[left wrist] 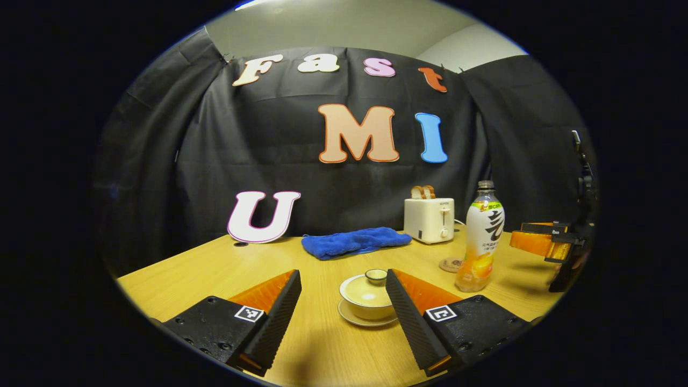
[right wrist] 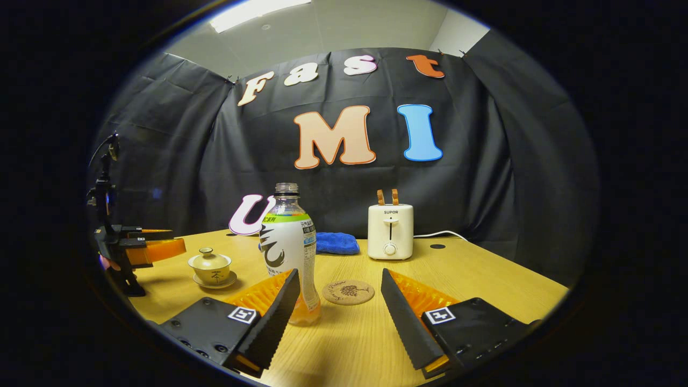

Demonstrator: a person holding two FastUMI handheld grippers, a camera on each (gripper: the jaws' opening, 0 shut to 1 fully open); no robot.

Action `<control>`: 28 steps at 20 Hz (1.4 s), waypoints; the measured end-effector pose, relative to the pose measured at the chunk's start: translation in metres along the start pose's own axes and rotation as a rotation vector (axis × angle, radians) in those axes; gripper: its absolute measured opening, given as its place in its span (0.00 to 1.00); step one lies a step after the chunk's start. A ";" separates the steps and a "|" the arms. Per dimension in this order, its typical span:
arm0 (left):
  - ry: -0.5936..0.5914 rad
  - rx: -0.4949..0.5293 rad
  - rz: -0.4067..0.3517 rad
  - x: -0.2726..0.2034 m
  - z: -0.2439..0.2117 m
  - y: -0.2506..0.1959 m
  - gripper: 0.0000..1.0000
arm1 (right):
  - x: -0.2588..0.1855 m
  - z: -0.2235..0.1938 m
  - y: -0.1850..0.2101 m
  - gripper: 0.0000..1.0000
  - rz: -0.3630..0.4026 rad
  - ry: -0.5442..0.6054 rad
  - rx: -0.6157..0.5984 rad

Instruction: Open the teacup lid with one hand, grasp the water bottle and pour water into the teacup with the other hand; after pouring, place the water bottle on the coaster and then close the teacup lid.

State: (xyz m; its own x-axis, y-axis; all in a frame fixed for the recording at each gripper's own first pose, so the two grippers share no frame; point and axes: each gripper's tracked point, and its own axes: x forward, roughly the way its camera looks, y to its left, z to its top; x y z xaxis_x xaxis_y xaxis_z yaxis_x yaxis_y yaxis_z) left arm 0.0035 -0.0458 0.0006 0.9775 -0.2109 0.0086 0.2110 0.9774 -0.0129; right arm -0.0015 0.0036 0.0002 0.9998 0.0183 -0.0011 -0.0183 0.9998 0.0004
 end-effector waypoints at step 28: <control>0.161 0.015 -0.165 0.065 -0.026 -0.039 0.47 | -0.002 0.000 0.003 0.93 0.014 0.001 0.001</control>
State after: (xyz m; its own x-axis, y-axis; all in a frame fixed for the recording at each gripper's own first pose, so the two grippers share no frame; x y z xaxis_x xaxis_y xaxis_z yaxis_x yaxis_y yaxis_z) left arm 0.0593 -0.0979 -0.0244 0.9184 -0.3662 -0.1500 0.3690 0.9294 -0.0094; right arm -0.0031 0.0065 0.0007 0.9995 0.0324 -0.0023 -0.0324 0.9995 0.0012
